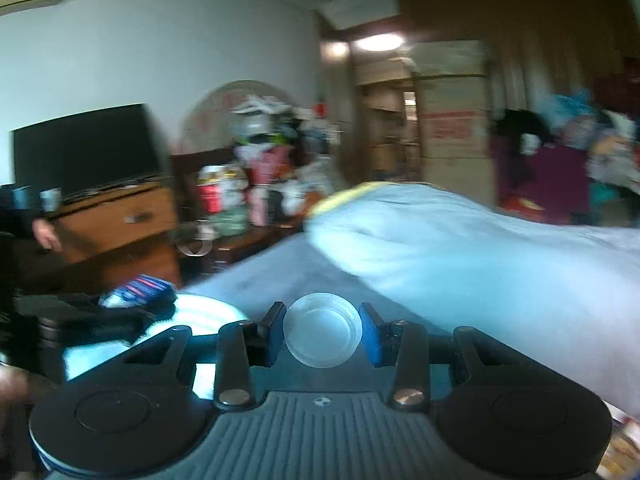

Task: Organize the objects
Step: 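Carry the tissue pack and clear cap over the blue basket with both grippers, then open both grippers to drop the tissue pack and cap into the basket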

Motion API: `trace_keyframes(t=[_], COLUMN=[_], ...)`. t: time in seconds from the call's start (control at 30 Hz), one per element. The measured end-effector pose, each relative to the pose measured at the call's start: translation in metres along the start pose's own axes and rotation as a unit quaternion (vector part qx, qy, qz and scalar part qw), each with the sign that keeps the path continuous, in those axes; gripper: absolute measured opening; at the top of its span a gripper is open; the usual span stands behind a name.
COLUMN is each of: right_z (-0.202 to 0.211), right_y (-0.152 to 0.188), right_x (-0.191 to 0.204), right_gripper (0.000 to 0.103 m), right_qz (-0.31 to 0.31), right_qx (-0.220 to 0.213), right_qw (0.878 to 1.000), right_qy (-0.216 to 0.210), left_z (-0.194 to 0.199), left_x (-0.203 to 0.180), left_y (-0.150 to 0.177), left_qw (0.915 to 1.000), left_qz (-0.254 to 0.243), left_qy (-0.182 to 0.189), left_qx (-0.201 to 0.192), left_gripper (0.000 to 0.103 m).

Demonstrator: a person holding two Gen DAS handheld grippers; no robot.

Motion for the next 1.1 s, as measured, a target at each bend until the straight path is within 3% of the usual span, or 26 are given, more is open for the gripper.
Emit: trace_keyframes(t=[0.17, 0.47, 0.67, 1.1], right_z=[-0.047, -0.112, -0.13, -0.137], right_y=[-0.023, -0.013, -0.006, 0.017], right_x=[0.075, 0.172, 0.191, 0.19], right_gripper=[0.042, 0.042, 0.042, 0.042], right_qz=[0.0, -0.002, -0.002, -0.007], right_qx=[0.025, 0.098, 0.114, 0.127], right_qw=[0.998, 0.988, 0.985, 0.984], right_qy=[-0.066, -0.123, -0.126, -0.126], left_z=[-0.006, -0.017, -0.026, -0.034], left_x=[0.063, 0.126, 0.14, 0.146], left_y=[-0.008, 0.014, 0.021, 0.032], left_qw=[0.9983, 0.9942, 0.9935, 0.9926], left_qz=[0.009, 0.027, 0.034, 0.04], left_qy=[-0.051, -0.075, -0.074, -0.073], left_qx=[0.027, 0.073, 0.08, 0.088], left_gripper=[0.048, 0.048, 0.048, 0.048])
Point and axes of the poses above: each gripper's, at about its wrist camera, not at the fingertips, and z roughly against the way its jaws point, x to its left, y to its underside, the point moved 9 cm from there along -z, roughly the way its jaws point, and after that the axes turned 5 degrees about -x, right-handed, at the moved point
